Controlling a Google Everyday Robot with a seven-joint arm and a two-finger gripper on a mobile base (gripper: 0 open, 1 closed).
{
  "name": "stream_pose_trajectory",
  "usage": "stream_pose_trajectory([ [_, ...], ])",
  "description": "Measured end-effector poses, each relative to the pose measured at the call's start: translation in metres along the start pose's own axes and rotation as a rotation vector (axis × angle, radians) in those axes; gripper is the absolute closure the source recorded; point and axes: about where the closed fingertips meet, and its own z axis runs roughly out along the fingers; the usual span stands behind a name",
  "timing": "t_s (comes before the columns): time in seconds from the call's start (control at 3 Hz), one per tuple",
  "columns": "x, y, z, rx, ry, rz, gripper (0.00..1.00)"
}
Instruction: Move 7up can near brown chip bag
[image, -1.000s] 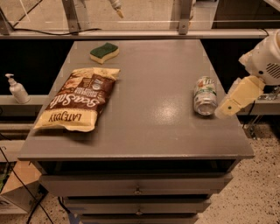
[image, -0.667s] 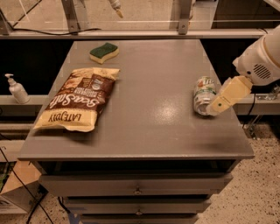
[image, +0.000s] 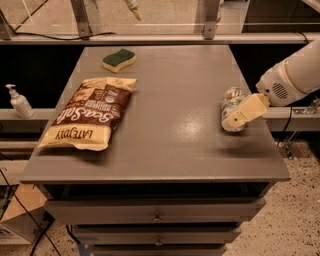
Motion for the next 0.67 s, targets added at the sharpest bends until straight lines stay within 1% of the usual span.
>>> stream_pose_trajectory([
  [0.33,0.004,-0.005,0.023,-0.031,-0.027,0.072,0.0],
  [0.67,0.006,-0.009,0.043,-0.047,-0.032,0.133,0.18],
])
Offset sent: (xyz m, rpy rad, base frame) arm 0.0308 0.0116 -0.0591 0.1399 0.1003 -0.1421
